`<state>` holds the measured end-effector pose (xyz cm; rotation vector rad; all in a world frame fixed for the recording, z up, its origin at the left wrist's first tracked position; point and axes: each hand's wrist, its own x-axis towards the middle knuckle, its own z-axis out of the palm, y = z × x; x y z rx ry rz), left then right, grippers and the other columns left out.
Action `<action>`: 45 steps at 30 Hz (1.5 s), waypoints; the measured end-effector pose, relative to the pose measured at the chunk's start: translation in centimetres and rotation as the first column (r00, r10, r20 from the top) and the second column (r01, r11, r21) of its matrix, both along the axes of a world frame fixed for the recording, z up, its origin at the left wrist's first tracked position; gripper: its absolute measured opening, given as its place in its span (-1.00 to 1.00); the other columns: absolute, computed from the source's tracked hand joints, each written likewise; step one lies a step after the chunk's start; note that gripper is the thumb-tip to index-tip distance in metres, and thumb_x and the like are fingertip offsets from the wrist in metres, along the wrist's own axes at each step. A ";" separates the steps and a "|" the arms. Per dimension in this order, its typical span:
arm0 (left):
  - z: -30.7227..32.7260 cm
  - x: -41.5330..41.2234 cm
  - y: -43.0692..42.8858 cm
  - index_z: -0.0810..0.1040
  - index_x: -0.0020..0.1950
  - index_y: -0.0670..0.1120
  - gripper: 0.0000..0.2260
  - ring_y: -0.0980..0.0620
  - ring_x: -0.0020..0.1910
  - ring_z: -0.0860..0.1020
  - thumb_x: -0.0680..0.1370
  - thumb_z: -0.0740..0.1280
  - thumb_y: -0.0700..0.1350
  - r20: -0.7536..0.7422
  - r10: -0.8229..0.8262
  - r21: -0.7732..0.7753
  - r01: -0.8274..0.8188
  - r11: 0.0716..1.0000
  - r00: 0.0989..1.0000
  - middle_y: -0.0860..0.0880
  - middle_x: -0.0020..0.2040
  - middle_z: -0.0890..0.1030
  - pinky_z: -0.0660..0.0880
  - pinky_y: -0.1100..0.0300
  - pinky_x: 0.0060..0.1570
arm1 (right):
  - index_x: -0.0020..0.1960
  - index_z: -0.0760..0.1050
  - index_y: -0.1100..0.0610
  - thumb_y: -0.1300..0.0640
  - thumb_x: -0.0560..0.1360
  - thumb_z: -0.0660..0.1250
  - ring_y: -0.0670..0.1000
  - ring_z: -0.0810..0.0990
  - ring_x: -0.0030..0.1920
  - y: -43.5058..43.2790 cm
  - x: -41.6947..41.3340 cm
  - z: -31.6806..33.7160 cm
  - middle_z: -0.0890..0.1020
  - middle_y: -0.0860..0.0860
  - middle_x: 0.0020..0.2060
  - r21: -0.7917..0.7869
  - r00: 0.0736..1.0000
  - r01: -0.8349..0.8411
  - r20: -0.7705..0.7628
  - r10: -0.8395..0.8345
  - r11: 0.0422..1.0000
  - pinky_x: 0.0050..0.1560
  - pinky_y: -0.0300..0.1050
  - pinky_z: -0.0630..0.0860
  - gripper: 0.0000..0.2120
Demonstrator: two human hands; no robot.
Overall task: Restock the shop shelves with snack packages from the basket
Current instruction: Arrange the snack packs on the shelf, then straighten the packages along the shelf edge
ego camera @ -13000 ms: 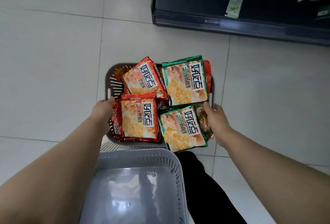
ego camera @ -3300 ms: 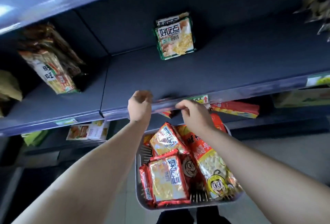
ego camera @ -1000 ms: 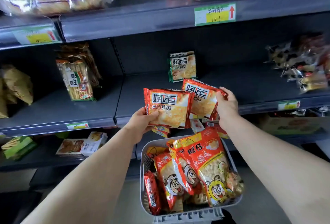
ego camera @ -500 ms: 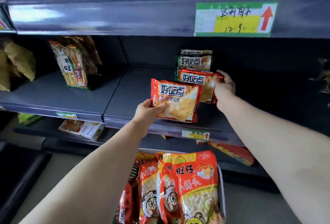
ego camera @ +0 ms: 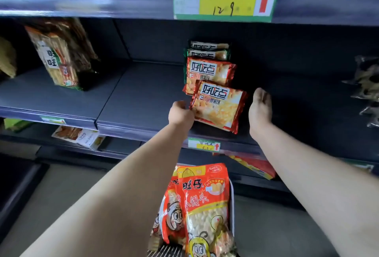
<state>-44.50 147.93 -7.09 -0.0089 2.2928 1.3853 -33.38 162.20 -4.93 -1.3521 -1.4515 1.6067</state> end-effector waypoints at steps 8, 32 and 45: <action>1.4 2.4 -2.8 0.48 0.32 -0.15 -0.66 -0.05 -0.09 0.55 0.55 0.36 -0.14 -0.054 -0.200 -0.091 0.194 0.977 0.978 -0.12 0.04 0.62 0.44 0.23 -0.18 | 0.46 0.32 0.07 -0.09 0.57 0.28 0.10 0.48 0.31 -4.3 3.4 -1.9 0.45 0.05 0.38 0.057 0.913 -0.191 0.378 0.156 0.980 0.16 -0.07 0.42 -0.48; 0.2 -0.3 1.7 0.45 0.28 -0.04 -0.61 -0.13 0.12 0.61 0.47 0.41 -0.09 -0.073 0.101 0.139 -0.090 0.986 0.992 0.08 0.09 0.56 0.58 -0.05 0.10 | 0.48 0.30 -0.07 0.11 0.54 0.36 -0.17 0.52 0.04 -1.7 0.5 -1.5 0.48 -0.20 0.22 0.123 0.950 -0.286 0.163 0.265 0.950 0.05 -0.24 0.39 -0.46; -0.5 1.6 -9.1 0.64 -0.10 -0.03 -0.72 0.02 -0.02 0.63 0.51 0.27 -0.39 -0.229 -0.272 -0.061 0.265 0.962 0.935 0.06 -0.12 0.67 0.56 0.14 0.09 | 0.03 0.61 -0.01 0.16 0.52 0.34 -0.06 0.61 -0.02 -10.2 4.6 -4.3 0.67 -0.12 -0.05 0.489 0.788 -0.604 0.484 0.380 0.629 -0.03 -0.10 0.56 -0.86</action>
